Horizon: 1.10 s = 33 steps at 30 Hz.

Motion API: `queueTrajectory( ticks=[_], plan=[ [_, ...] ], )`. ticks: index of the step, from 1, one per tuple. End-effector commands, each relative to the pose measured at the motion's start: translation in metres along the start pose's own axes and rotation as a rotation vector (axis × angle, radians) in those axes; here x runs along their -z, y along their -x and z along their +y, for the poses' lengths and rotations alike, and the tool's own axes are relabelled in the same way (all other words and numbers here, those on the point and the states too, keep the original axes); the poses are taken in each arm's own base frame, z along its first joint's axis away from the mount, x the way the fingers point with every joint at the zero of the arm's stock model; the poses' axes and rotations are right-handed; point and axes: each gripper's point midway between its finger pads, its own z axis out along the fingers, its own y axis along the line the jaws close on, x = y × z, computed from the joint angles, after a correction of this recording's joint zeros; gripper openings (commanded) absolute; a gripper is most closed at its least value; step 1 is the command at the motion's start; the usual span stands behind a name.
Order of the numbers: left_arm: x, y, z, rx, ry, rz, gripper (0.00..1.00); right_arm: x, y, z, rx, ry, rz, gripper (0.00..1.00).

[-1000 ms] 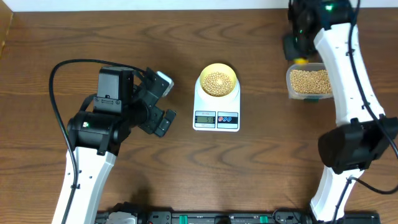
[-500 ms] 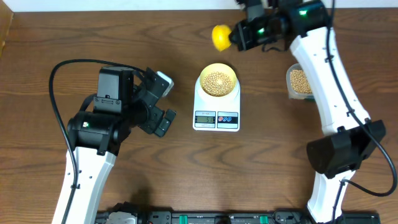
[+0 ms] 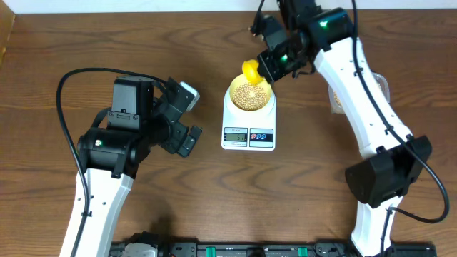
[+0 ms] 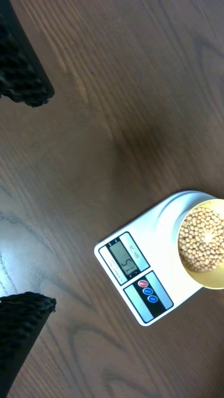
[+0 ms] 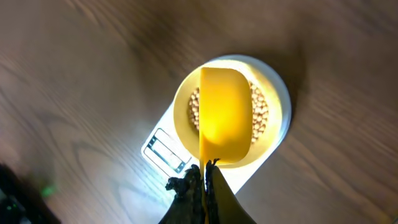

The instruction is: Scoop item into bowl and weigh 50g on scale

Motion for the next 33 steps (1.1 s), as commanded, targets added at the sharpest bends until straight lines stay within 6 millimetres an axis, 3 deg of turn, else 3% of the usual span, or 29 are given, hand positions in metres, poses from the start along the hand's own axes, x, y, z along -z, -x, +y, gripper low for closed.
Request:
queueTrajectory(
  ticks=[1,9,17,33],
  plan=[
    [-0.001,-0.001,-0.001,-0.008,-0.014,0.001,0.98,-0.006,-0.004,0.006,0.039,-0.010,0.014,0.01],
    [-0.001,-0.001,-0.001,-0.008,-0.014,0.001,0.97,-0.024,-0.006,0.010,0.065,-0.023,0.017,0.01],
    [-0.001,-0.001,-0.001,-0.008,-0.014,0.001,0.98,-0.045,-0.025,0.005,0.074,-0.079,0.082,0.01],
    [-0.001,-0.001,-0.001,-0.008,-0.014,0.001,0.98,-0.056,-0.025,-0.001,0.080,-0.114,0.076,0.01]
  ],
)
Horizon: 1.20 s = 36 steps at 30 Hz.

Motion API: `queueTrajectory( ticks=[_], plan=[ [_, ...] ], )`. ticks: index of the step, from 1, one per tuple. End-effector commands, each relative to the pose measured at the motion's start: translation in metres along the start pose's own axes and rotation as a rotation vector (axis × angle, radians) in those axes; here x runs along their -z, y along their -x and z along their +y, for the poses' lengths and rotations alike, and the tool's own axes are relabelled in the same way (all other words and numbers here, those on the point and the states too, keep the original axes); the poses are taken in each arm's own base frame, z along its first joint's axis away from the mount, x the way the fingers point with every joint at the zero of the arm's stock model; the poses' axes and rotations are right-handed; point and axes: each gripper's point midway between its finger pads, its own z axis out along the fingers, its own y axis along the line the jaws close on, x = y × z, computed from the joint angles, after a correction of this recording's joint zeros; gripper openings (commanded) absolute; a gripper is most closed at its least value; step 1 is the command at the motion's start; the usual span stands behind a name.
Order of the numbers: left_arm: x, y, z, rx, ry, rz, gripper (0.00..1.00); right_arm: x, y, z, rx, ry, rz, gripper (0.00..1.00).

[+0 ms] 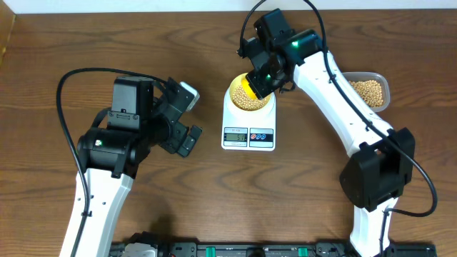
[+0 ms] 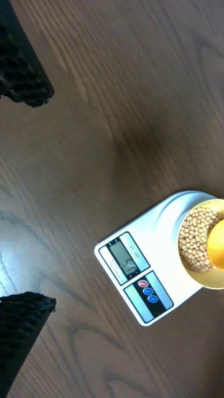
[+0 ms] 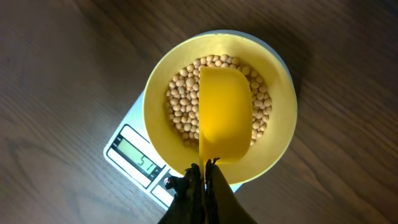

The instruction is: Scoop item into bowl and weigh 50g on scale

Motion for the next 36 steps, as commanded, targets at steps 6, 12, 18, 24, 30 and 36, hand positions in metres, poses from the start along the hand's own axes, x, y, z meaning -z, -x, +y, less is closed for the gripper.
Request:
queueTrajectory(
  ticks=[6,12,18,24,30,36],
  plan=[
    [-0.001,-0.001,-0.001,-0.008,-0.014,0.001,0.97,-0.005,0.000,0.005,0.021,-0.002,-0.002,0.01],
    [-0.001,-0.001,-0.001,-0.008,-0.014,0.001,0.98,-0.014,-0.003,0.003,0.017,0.000,0.018,0.01],
    [-0.001,-0.001,-0.001,-0.008,-0.014,0.001,0.98,-0.020,-0.004,0.002,0.015,0.000,0.027,0.01],
    [-0.001,-0.001,-0.001,-0.008,-0.014,0.001,0.98,-0.028,-0.008,0.001,0.011,0.003,0.049,0.01],
    [-0.001,-0.001,-0.001,-0.008,-0.014,0.001,0.98,-0.030,-0.010,0.001,0.010,0.003,0.056,0.01],
    [-0.001,-0.001,-0.001,-0.008,-0.014,0.001,0.98,-0.030,-0.011,0.000,0.009,0.001,0.062,0.01]
  ],
)
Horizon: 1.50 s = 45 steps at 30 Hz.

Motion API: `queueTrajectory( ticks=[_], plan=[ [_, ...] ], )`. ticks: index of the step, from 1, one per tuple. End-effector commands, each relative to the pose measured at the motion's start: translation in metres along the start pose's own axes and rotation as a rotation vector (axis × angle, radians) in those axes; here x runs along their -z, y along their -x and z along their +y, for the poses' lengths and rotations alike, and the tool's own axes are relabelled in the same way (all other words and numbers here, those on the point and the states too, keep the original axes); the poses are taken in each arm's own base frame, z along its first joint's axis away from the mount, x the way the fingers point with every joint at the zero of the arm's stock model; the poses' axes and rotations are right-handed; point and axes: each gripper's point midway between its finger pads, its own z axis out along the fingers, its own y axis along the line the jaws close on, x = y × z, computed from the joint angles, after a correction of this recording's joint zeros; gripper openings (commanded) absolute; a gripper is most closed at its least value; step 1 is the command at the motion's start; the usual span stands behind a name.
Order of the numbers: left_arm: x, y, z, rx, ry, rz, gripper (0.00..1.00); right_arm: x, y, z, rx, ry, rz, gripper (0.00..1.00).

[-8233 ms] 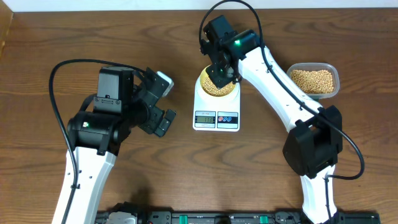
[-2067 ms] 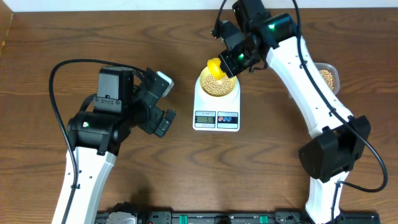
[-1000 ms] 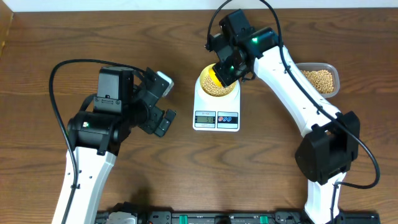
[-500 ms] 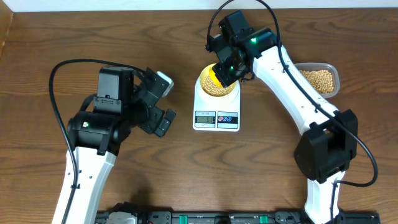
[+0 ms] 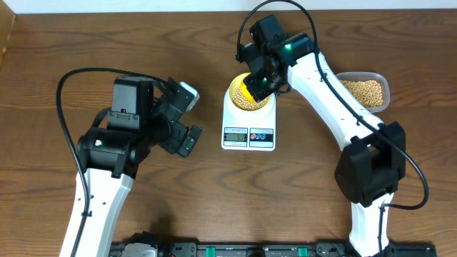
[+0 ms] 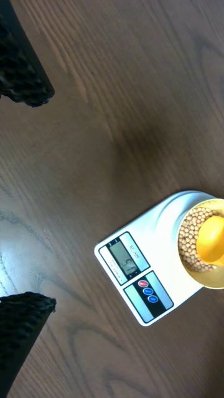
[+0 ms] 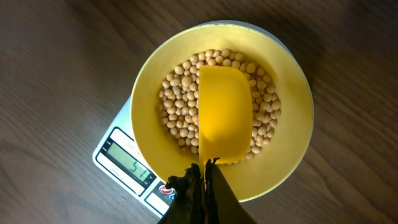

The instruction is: Scoop item into bowl and weigh 50g on scale

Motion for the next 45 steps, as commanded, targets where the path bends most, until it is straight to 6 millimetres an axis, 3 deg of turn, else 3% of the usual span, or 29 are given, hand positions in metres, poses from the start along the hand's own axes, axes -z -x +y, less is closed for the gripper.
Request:
queueTrajectory(
  ticks=[1,23,45],
  plan=[
    [-0.001,-0.001,-0.001,-0.008,-0.014,0.001,0.98,-0.007,-0.005,0.003,0.011,0.001,0.023,0.01],
    [-0.001,-0.001,-0.001,-0.008,-0.015,0.001,0.98,-0.008,-0.003,0.017,0.023,0.054,0.018,0.01],
    [-0.001,-0.001,-0.001,-0.008,-0.014,0.001,0.98,0.018,0.015,-0.004,-0.032,0.112,-0.094,0.01]
  ],
)
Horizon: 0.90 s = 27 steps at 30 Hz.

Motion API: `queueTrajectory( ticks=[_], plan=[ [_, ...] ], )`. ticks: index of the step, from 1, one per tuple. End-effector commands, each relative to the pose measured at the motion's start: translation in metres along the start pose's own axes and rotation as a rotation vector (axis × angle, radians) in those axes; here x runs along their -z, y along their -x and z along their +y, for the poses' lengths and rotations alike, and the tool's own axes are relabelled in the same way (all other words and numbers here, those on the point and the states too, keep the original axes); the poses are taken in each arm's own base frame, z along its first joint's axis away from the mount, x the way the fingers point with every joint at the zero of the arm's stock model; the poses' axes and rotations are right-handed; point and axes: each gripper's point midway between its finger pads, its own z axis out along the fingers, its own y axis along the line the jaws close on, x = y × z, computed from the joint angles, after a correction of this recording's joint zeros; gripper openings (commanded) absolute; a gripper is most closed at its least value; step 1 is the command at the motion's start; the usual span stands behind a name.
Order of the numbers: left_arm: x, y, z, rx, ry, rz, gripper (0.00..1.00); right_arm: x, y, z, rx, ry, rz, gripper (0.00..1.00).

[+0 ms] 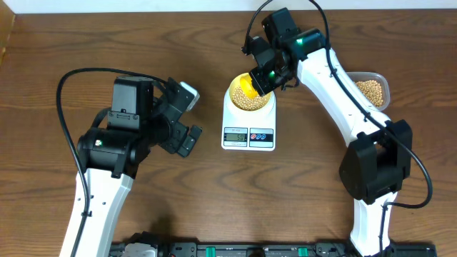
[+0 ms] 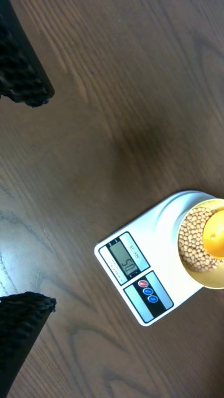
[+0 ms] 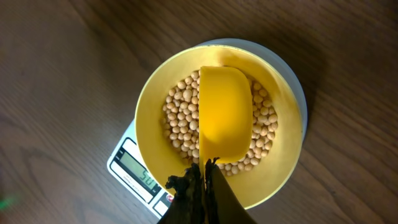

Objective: Scoop item into bowl and weigh 50g on scale
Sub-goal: 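Lift the scoop and carry it right over the soybean tub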

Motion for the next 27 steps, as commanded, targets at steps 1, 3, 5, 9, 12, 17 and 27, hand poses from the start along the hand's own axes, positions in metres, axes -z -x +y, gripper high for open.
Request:
queueTrajectory(
  ticks=[1,3,5,9,12,17,27],
  plan=[
    [-0.001,-0.001,-0.001,-0.008,-0.014,0.001,0.98,0.014,0.007,0.007,0.015,0.026,-0.041,0.01],
    [-0.001,-0.001,-0.001,-0.008,-0.014,0.001,0.97,0.016,0.008,0.009,0.017,0.035,-0.047,0.01],
    [-0.001,-0.001,-0.001,-0.008,-0.014,0.001,0.98,0.018,0.009,0.012,0.017,0.054,-0.055,0.01],
    [-0.001,-0.001,-0.001,-0.008,-0.014,0.001,0.98,0.021,0.011,0.017,0.012,0.101,-0.066,0.01],
    [-0.001,-0.001,-0.001,-0.008,-0.014,0.001,0.98,0.026,0.012,0.019,0.006,0.131,-0.077,0.01],
    [-0.001,-0.001,-0.001,-0.008,-0.014,0.001,0.98,0.038,0.014,0.017,-0.009,0.157,-0.103,0.01],
    [-0.001,-0.001,-0.001,-0.008,-0.014,0.001,0.98,0.082,0.019,0.017,-0.025,0.214,-0.190,0.01]
  ],
)
